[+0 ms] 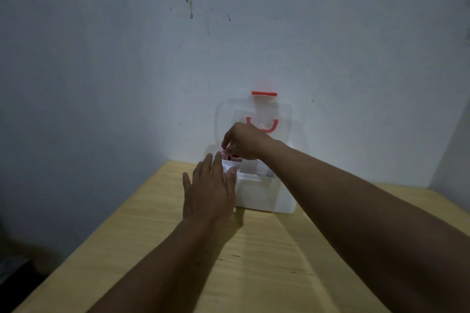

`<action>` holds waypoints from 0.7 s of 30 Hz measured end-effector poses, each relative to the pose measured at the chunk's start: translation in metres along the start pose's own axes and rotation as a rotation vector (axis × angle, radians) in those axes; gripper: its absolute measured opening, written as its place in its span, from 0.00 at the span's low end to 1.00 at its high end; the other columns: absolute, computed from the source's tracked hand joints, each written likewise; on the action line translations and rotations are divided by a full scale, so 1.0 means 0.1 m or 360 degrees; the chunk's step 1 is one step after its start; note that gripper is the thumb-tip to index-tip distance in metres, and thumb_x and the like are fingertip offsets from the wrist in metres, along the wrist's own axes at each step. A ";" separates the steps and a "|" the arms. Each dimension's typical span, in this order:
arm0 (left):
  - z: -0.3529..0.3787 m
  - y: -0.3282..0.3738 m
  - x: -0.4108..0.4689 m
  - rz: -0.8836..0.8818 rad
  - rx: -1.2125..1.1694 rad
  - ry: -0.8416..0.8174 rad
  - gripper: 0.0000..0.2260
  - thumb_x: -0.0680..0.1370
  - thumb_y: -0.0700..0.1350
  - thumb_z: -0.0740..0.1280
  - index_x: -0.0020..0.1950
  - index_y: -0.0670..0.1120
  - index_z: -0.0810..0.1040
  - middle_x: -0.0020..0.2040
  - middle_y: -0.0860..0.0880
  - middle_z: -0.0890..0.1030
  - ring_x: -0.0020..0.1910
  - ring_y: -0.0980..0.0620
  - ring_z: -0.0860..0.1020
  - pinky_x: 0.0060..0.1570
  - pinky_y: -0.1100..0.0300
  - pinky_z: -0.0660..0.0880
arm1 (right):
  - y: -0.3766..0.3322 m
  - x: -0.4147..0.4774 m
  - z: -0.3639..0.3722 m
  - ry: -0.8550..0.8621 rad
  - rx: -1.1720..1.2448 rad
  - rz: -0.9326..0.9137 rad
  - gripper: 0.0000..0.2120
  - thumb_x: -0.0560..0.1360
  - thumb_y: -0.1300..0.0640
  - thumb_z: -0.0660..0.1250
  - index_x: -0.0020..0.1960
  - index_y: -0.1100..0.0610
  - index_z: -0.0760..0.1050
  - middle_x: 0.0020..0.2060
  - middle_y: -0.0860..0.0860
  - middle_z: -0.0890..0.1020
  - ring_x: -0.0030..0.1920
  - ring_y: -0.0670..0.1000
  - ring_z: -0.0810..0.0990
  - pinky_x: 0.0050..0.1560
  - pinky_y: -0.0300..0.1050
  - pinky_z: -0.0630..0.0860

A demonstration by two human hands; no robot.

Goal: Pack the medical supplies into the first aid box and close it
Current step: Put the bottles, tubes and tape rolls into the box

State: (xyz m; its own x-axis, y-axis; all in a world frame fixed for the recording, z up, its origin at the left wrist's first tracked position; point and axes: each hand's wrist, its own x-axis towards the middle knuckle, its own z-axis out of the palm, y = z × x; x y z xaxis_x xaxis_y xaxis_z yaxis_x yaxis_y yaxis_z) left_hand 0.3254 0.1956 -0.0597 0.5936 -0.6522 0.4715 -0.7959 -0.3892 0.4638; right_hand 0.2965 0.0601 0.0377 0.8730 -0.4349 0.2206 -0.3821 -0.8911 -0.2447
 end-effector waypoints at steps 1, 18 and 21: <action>0.00 0.00 0.01 0.0000 0.0007 -0.0005 0.34 0.76 0.66 0.39 0.80 0.54 0.53 0.80 0.50 0.57 0.79 0.47 0.57 0.76 0.38 0.47 | 0.00 0.00 0.00 0.0012 -0.0010 -0.0001 0.12 0.76 0.59 0.72 0.59 0.59 0.82 0.57 0.56 0.84 0.49 0.53 0.85 0.49 0.41 0.80; 0.00 -0.01 0.02 -0.0010 0.0067 -0.0023 0.32 0.77 0.65 0.40 0.79 0.55 0.56 0.80 0.50 0.57 0.79 0.47 0.57 0.76 0.37 0.46 | 0.04 0.10 0.03 0.0001 0.0031 -0.0020 0.11 0.75 0.58 0.73 0.56 0.60 0.84 0.52 0.55 0.86 0.44 0.51 0.85 0.41 0.36 0.76; 0.01 -0.02 0.02 -0.0005 0.0064 -0.0011 0.30 0.80 0.64 0.41 0.79 0.54 0.56 0.80 0.49 0.58 0.79 0.48 0.57 0.76 0.37 0.46 | 0.05 0.09 0.03 0.0034 0.0064 -0.0017 0.11 0.74 0.59 0.74 0.56 0.60 0.84 0.52 0.56 0.86 0.45 0.52 0.86 0.43 0.36 0.77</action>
State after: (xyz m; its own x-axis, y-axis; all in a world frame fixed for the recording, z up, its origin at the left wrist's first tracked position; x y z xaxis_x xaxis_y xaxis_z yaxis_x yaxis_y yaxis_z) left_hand 0.3280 0.1947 -0.0603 0.5955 -0.6554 0.4646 -0.7982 -0.4171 0.4346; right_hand 0.3038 0.0523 0.0354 0.8700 -0.4287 0.2435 -0.3601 -0.8899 -0.2801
